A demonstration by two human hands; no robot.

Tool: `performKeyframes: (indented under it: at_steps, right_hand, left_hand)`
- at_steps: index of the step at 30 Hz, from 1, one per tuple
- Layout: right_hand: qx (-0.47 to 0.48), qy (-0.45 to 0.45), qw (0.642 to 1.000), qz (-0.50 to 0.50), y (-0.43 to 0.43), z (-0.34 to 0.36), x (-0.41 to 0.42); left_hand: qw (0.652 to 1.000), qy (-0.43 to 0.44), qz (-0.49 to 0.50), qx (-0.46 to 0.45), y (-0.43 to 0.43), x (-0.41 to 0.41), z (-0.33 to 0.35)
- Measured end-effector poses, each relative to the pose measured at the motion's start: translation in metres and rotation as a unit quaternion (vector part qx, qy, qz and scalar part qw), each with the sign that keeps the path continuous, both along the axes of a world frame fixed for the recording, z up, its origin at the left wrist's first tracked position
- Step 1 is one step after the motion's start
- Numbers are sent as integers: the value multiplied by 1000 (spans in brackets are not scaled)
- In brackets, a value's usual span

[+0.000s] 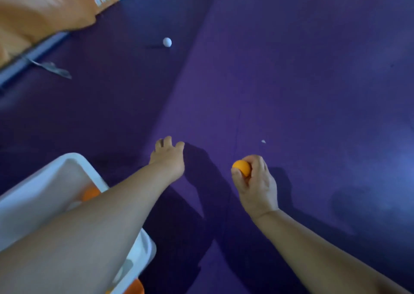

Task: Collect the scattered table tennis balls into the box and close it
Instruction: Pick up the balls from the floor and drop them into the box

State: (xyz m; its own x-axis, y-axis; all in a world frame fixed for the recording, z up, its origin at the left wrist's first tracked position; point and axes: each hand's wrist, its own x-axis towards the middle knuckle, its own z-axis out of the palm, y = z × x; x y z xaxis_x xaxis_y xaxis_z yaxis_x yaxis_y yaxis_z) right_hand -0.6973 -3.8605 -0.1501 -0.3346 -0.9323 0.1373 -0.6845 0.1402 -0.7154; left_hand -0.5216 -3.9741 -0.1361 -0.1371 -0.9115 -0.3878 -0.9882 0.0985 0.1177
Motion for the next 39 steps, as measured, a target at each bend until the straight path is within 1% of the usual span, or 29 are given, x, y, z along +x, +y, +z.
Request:
performKeyframes:
  at_steps: [3, 5, 8, 12, 14, 16, 18, 20, 23, 27, 29, 31, 32, 33, 35, 37, 39]
  right_hand:
    - [6, 6, 1000, 7, 0, 2, 0]
    - [25, -14, 1000, 10, 4, -1, -1]
    - [8, -41, 999, -6, 13, -8, 3]
    - [4, -88, 996, -25, 20, -13, 11]
    - [-2, -104, 994, -27, 22, -12, 16]
    - [-11, -126, 992, -23, 25, -9, 24]
    - [-24, -142, 990, 11, 29, -4, 38]
    - [-43, -148, 985, 83, 32, 6, 60]
    - [-91, -139, 964, 209, 30, 27, 103]
    - [-109, -102, 929, 337, 26, 51, 149]
    - [-87, -125, 920, 360, 26, 54, 160]
    - [-63, -171, 924, 337, 25, 58, 167]
    - [-53, -198, 926, 318, 25, 59, 171]
    - [-47, -224, 926, 300, 24, 61, 175]
    - [-39, -265, 924, 274, 22, 65, 185]
    - [-25, -288, 919, 269, 20, 69, 196]
    - [-14, -303, 910, 282, 18, 73, 206]
  left_hand:
    - [997, -2, 15, 76, -4, 3, -12]
    - [995, -4, 17, 99, -3, 7, -17]
    - [997, 14, 22, 72, 0, 12, -22]
    - [996, 62, 14, 69, 5, 15, -18]
    - [994, 99, 2, 40, 9, 18, 0]
    - [990, 141, -9, -13, 23, 28, 27]
    - [979, 184, -25, -87, 50, 46, 56]
    - [966, 216, -22, -142, 82, 75, 76]
    - [964, 226, 34, -139, 118, 127, 85]
    - [970, 206, 36, -121, 146, 182, 81]
    - [963, 221, 70, -136, 161, 204, 76]
    - [945, 244, 112, -187, 181, 219, 73]
    - [939, 239, 104, -227, 193, 224, 72]
    - [935, 225, 75, -265, 206, 228, 71]
    - [930, 214, -2, -299, 233, 232, 68]
    - [930, 219, -75, -286, 257, 237, 58]
    - [935, 205, -149, -250, 274, 246, 46]
